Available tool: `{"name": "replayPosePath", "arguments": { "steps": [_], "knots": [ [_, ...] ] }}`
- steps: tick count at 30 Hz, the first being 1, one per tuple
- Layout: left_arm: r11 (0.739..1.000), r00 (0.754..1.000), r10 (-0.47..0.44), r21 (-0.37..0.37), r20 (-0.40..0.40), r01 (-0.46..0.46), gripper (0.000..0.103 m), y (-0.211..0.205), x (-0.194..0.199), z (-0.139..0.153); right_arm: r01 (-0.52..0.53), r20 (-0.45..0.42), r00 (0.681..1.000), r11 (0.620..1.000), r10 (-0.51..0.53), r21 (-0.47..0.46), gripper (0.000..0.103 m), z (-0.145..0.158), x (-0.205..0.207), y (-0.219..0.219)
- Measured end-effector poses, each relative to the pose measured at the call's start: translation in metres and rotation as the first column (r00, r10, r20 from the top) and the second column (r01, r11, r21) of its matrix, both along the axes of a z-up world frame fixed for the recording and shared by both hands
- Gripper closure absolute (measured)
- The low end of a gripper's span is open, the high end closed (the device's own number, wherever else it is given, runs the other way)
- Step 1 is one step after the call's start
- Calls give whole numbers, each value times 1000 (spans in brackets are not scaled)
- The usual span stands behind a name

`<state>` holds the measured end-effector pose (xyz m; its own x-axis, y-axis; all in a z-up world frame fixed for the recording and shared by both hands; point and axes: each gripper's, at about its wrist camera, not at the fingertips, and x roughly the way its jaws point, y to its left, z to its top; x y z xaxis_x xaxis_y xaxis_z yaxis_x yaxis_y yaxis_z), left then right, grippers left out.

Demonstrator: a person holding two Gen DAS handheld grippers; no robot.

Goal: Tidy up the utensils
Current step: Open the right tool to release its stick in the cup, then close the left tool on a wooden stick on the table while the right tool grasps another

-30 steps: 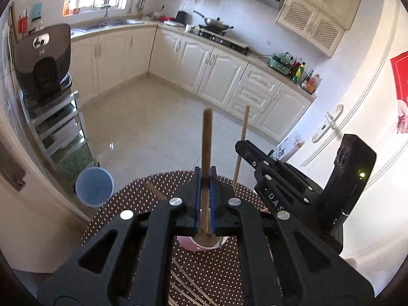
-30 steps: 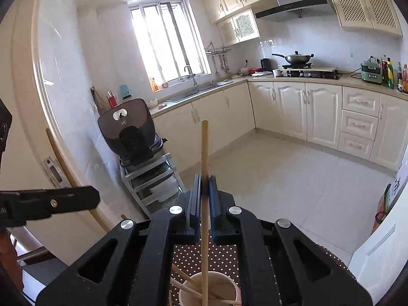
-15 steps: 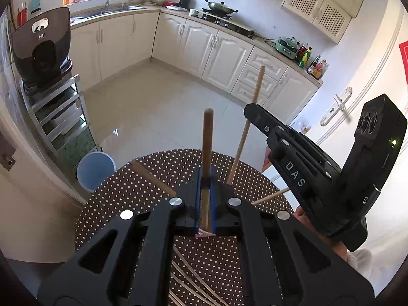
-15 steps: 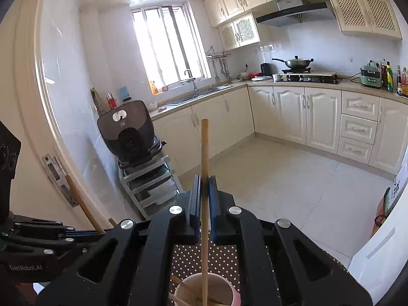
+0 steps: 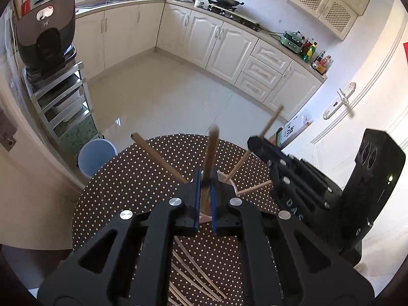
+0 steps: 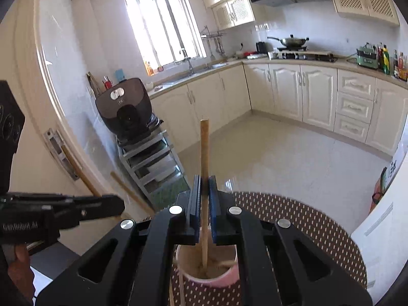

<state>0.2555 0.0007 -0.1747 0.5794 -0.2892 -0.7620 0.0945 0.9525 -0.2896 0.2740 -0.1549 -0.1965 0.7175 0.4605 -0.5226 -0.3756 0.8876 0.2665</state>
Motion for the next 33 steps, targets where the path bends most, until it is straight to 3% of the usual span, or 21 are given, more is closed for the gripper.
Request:
{"name": "replayPosePath", "arguments": {
  "steps": [3,4,8,12,19,26,33],
  "knots": [
    [1000,1000,0,7,1,0,70,-1,-7,1,1,-29,1000,1000,-1,1,95,-2,-7,1],
    [1000,1000,4,8,10,-4,53,0,-10,2,3,-38,999,1000,-3,-1,95,-2,-10,1],
    [1000,1000,6,17,28,-6,52,3,-23,7,15,-58,998,1000,-14,8,93,0,-22,1],
    [1000,999,19,7,35,-20,51,15,-37,10,22,-69,997,1000,-22,9,83,5,-38,0],
    [996,997,81,-21,-6,-81,51,53,-65,-4,-13,-103,995,1000,12,-14,80,-1,-68,10],
    [984,980,163,-49,-118,-169,52,85,-84,-45,-67,-196,979,996,55,-55,80,-31,-87,33],
    [971,937,217,-41,-274,-237,52,94,-89,-106,-135,-323,942,982,87,-129,80,-76,-84,56]
  ]
}}
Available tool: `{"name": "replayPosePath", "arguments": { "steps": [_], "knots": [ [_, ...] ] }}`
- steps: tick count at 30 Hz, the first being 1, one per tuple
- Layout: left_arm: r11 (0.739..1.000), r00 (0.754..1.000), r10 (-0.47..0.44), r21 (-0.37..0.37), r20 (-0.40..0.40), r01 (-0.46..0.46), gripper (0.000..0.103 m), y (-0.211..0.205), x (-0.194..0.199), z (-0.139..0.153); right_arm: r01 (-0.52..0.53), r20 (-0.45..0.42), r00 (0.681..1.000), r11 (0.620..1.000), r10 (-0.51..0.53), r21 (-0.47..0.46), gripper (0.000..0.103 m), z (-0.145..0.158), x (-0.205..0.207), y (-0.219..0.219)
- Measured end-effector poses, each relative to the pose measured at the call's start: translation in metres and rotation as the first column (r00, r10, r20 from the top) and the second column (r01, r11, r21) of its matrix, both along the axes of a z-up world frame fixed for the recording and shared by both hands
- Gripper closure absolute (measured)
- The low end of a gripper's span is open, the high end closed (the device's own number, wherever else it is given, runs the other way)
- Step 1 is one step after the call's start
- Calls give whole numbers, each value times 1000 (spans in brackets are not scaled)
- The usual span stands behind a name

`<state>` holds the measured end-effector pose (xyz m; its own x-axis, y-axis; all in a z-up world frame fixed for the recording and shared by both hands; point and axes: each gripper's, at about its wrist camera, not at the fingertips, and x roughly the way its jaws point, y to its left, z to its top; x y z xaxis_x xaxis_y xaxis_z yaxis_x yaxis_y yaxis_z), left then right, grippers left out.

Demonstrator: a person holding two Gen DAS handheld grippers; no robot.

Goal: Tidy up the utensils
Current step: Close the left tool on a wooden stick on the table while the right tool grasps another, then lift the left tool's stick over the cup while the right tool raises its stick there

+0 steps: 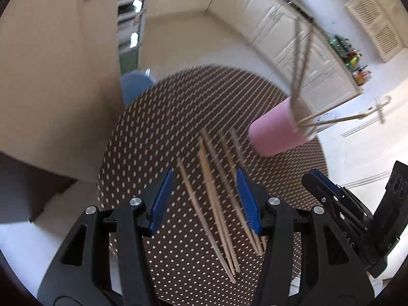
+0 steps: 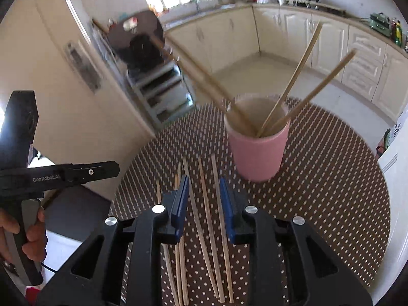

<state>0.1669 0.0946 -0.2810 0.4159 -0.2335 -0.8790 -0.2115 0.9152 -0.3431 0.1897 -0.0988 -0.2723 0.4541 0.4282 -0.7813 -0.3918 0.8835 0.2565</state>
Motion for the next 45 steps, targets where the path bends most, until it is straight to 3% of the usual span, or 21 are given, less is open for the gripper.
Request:
{"name": "replayPosePath", "arguments": {
  "steps": [9,17,21,23,31,33,42,45],
  "knots": [
    [998,987,58,-17,-151,-61,67,-2,19,-67,-55,-109,993,996,48,-64,80,-42,26,16],
    [998,977,63,15,-204,-61,81,-9,37,-98,-52,-146,989,993,36,-106,80,-72,51,26],
    [998,977,66,30,-202,-62,86,-9,40,-103,-75,-165,985,990,55,-117,80,-85,60,35],
    [998,978,59,39,-202,-52,93,-6,44,-105,-86,-167,984,989,65,-122,80,-89,62,39],
    [999,981,22,40,-191,-15,96,-7,42,-105,-106,-172,982,979,76,-173,81,-100,73,55],
    [999,982,18,31,-190,-12,97,-6,39,-104,-111,-182,980,979,79,-173,97,-101,72,54],
    [999,980,-50,2,-194,51,97,-15,31,-104,-92,-310,950,986,45,-140,97,-97,38,26],
    [998,979,-69,-5,-193,69,97,-20,31,-104,-74,-292,956,986,28,-148,96,-92,33,23]
  ]
}}
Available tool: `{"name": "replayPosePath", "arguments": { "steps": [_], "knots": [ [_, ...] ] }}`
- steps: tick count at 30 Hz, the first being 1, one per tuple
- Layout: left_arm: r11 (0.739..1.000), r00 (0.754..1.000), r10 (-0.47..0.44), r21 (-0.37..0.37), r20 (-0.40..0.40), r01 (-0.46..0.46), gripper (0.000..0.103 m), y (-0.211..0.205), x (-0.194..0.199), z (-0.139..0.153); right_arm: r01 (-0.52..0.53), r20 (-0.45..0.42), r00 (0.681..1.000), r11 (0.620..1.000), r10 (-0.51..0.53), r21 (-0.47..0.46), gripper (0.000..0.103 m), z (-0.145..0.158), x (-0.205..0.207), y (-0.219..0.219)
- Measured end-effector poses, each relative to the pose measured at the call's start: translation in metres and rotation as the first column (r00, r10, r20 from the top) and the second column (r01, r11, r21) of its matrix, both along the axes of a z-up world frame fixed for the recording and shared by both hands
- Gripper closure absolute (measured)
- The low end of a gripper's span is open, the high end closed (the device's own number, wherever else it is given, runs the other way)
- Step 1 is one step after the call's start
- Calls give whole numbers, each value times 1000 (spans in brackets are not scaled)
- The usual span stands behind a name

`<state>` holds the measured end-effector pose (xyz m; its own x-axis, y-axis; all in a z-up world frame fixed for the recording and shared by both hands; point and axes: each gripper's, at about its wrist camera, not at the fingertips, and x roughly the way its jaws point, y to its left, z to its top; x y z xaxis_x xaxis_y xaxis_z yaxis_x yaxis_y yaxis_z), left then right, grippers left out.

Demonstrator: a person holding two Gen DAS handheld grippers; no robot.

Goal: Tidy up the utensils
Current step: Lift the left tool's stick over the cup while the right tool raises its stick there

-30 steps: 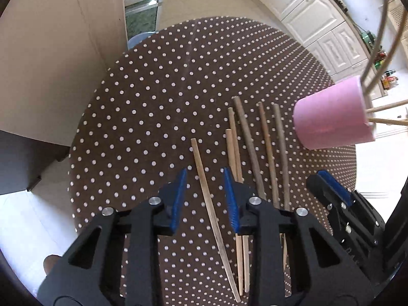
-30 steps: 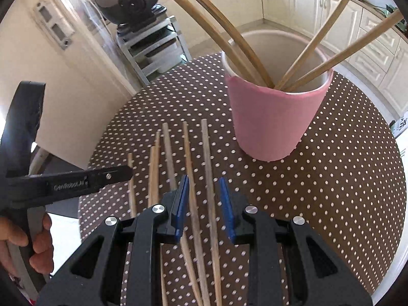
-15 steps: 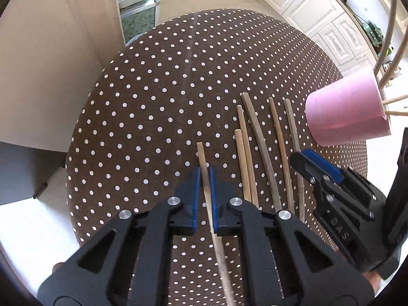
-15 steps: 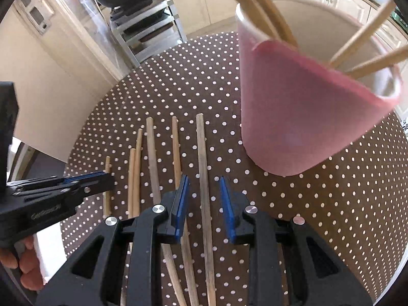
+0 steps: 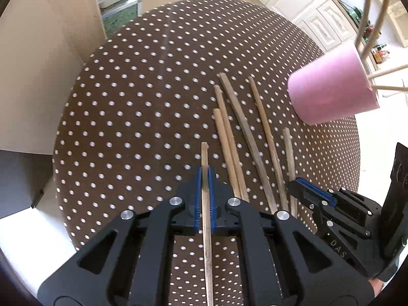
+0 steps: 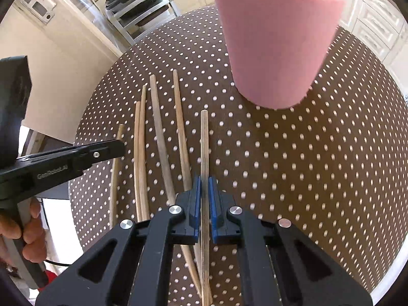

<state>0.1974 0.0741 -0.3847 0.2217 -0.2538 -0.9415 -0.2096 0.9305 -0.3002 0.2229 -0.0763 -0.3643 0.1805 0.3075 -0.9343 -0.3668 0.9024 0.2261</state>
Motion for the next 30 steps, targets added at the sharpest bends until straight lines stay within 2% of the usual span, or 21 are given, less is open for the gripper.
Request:
{"name": "replayPosePath", "arguments": {
  "steps": [6,9,12,17,23,30],
  "knots": [
    [1000,1000,-23,2,11,23,97,-9,3,8,8,42,999,1000,-7,-23,94,3,23,14],
    [999,999,-31,6,16,31,97,-10,7,12,-19,4,1000,999,19,-27,93,-5,30,23],
    [999,999,-33,7,22,33,98,-12,6,18,-57,31,998,995,59,-84,94,-6,30,35],
    [999,998,-43,3,44,42,98,-18,2,34,-68,5,998,995,68,-74,98,-6,29,33],
    [997,993,-73,-2,98,73,98,-19,2,66,-1,73,997,999,-3,53,98,39,7,7],
    [992,965,-126,2,230,129,98,-24,-5,128,34,198,978,985,-68,171,98,113,-16,-15]
  ]
}}
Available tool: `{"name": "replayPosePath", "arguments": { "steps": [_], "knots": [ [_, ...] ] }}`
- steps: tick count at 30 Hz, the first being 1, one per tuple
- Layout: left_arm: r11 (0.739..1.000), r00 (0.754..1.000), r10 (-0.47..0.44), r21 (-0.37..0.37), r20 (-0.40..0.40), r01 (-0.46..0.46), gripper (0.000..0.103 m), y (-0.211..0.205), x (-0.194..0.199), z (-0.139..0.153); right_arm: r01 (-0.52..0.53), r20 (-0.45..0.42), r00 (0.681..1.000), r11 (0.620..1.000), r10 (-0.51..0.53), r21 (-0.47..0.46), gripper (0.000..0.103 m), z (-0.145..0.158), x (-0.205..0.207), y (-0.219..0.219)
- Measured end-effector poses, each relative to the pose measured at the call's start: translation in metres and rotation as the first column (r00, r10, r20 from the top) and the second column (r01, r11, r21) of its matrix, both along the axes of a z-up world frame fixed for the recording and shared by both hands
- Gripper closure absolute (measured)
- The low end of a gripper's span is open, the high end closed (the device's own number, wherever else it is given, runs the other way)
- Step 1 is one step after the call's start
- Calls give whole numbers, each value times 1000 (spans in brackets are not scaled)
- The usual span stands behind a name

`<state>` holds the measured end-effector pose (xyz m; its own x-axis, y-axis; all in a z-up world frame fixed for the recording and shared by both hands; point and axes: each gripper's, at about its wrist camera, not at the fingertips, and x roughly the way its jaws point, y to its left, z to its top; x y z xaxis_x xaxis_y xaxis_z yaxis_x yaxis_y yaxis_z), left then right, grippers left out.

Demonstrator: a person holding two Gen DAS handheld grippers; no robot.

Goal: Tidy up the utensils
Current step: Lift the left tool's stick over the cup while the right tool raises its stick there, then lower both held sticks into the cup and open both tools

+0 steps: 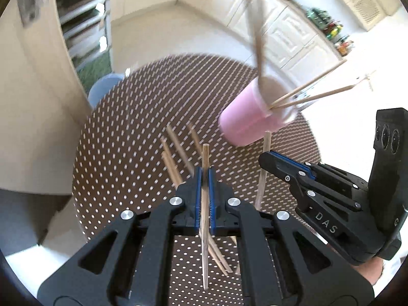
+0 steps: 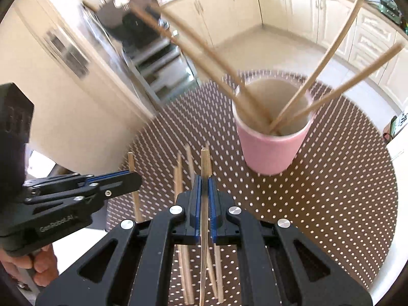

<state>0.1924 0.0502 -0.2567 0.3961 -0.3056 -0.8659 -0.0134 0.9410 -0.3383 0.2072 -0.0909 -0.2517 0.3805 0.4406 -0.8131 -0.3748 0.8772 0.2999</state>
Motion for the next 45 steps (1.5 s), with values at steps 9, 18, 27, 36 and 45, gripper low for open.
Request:
{"name": "replayPosePath", "arguments": {
  "steps": [9,18,27,36,45],
  "knots": [
    [998,983,-67,-4,168,69,98,-13,-14,77,42,155,987,999,-47,34,98,74,-27,-22],
    [994,951,-109,7,288,112,98,-29,-21,127,76,290,953,996,-83,36,99,120,-43,-34],
    [994,912,-105,14,396,109,98,-39,-6,170,114,416,901,993,-120,39,98,161,-29,-54],
    [999,890,-49,27,454,42,98,-43,29,188,132,462,878,991,-125,18,98,169,1,-63],
    [1000,901,-12,28,434,0,97,-46,59,170,130,433,894,992,-114,-7,98,150,21,-67]
  ]
}}
